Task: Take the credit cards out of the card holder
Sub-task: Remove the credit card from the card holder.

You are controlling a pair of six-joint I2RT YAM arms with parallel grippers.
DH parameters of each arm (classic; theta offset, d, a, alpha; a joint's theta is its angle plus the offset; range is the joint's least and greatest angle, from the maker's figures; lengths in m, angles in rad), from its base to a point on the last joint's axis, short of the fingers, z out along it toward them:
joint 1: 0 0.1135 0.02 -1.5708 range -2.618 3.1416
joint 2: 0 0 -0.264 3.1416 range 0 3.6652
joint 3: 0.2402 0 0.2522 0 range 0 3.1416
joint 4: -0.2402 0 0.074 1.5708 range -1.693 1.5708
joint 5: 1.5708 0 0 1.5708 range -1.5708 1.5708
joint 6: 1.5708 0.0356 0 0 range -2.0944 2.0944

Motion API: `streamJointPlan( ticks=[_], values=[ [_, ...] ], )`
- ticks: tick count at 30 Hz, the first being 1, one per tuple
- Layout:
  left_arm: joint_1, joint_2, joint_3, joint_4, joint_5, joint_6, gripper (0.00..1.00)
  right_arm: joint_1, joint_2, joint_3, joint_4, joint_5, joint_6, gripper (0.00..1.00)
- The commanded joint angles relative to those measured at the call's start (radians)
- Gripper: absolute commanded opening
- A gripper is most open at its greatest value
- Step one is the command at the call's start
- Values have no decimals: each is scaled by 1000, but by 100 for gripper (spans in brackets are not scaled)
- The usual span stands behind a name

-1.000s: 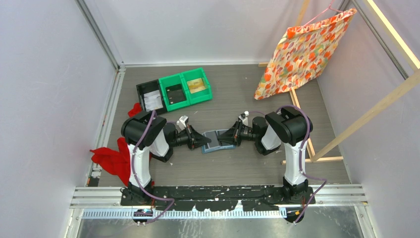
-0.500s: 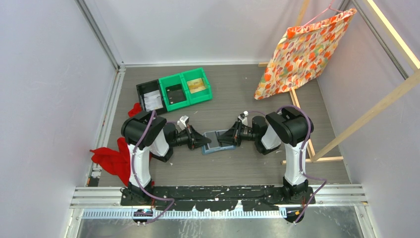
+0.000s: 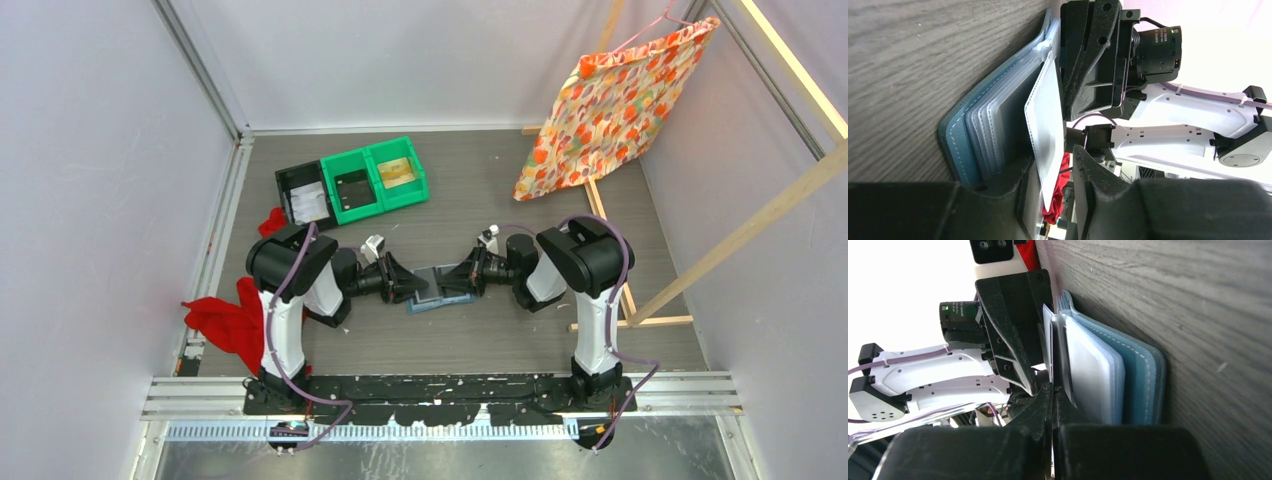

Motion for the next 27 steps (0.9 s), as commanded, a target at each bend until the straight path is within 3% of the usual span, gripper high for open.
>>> streamJointPlan(
  ticks=[1, 19, 21, 25, 27],
  values=[
    [-10, 7, 0, 34, 23, 2, 32, 4, -22, -14, 31, 14, 34, 1],
    [-9, 1, -30, 34, -3, 7, 30, -22, 28, -43, 98, 28, 63, 1],
    [-9, 0, -29, 34, -6, 6, 24, -23, 28, -43, 99, 27, 64, 1],
    [-9, 8, -24, 34, -9, 4, 3, -22, 28, -41, 99, 21, 65, 1],
    [-9, 8, -23, 34, -10, 2, 1, -23, 29, -40, 100, 19, 67, 1]
  ],
)
